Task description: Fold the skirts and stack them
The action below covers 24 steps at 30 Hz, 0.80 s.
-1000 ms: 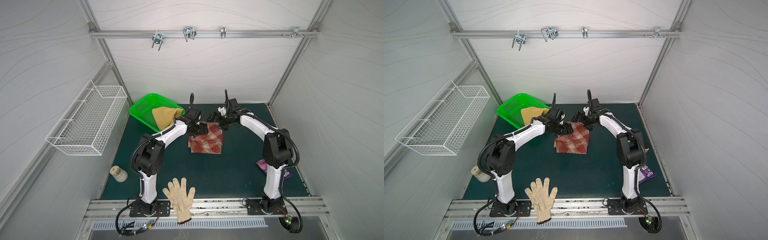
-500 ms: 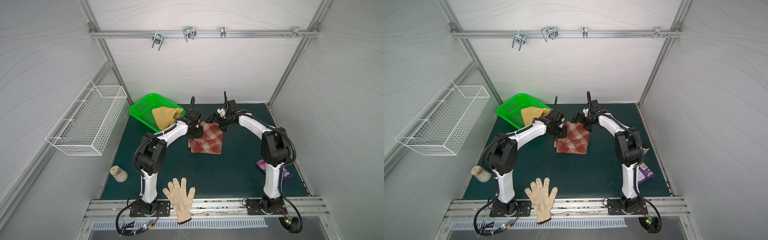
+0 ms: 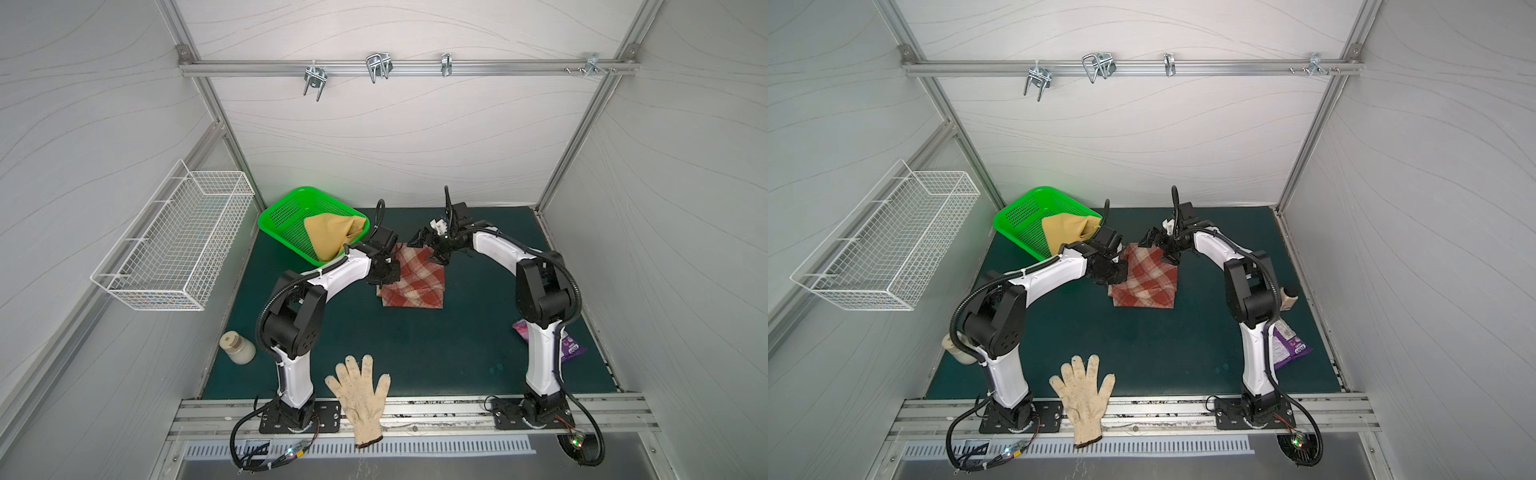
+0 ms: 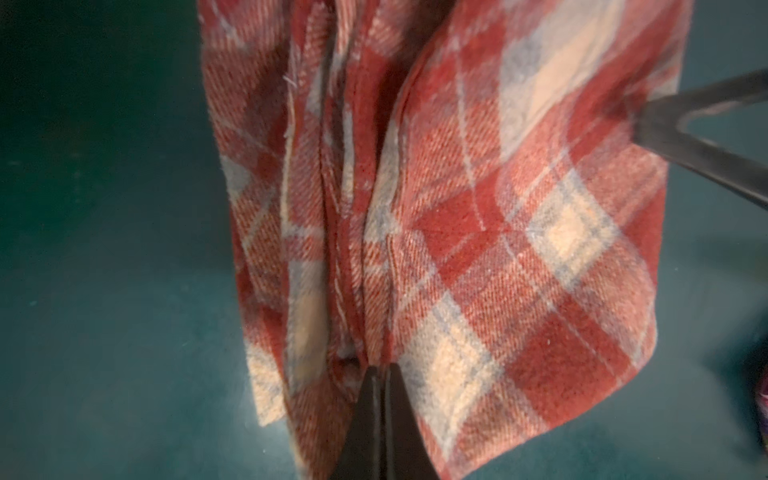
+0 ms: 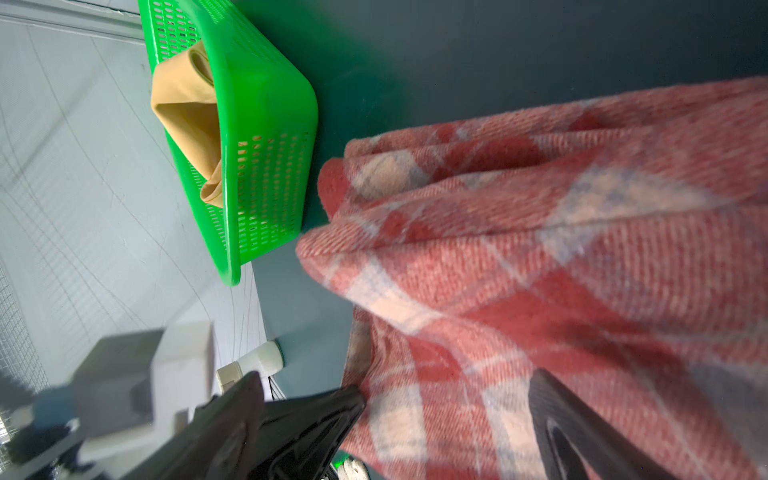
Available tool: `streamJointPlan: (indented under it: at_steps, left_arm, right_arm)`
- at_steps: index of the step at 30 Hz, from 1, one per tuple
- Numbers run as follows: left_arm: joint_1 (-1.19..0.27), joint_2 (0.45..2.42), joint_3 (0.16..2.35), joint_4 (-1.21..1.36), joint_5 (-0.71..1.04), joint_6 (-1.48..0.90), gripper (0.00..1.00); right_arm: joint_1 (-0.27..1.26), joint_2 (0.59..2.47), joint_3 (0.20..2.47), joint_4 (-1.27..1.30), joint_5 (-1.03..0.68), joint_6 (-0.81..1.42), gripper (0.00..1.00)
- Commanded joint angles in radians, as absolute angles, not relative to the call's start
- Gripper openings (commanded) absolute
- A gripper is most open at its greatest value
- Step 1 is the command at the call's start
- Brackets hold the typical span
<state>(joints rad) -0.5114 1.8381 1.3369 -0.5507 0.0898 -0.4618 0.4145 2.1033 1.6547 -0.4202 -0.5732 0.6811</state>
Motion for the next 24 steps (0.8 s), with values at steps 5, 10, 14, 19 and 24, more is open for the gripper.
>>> streamJointPlan:
  at_steps: [5, 10, 14, 19, 24]
  left_arm:
    - [-0.474, 1.697, 1.174, -0.39, 0.081, -0.548, 0.0]
    - [-0.425, 1.669, 1.059, -0.298, 0.127, -0.584, 0.0]
    - [-0.398, 1.63, 0.986, -0.25, 0.132, -0.606, 0.0]
    - [-0.387, 1.604, 0.914, -0.2, 0.132, -0.625, 0.0]
    - [-0.387, 1.615, 0.868, -0.154, 0.138, -0.649, 0.0]
  right_arm:
    - [0.394, 2.169, 1.651, -0.37, -0.611, 0.712, 0.99]
    - [0.39, 2.198, 1.647, -0.349, -0.622, 0.727, 0.99]
    - [0.389, 2.223, 1.66, -0.337, -0.625, 0.736, 0.99]
    - [0.388, 2.237, 1.669, -0.332, -0.623, 0.735, 0.99]
    - [0.387, 2.205, 1.657, -0.325, -0.635, 0.731, 0.99]
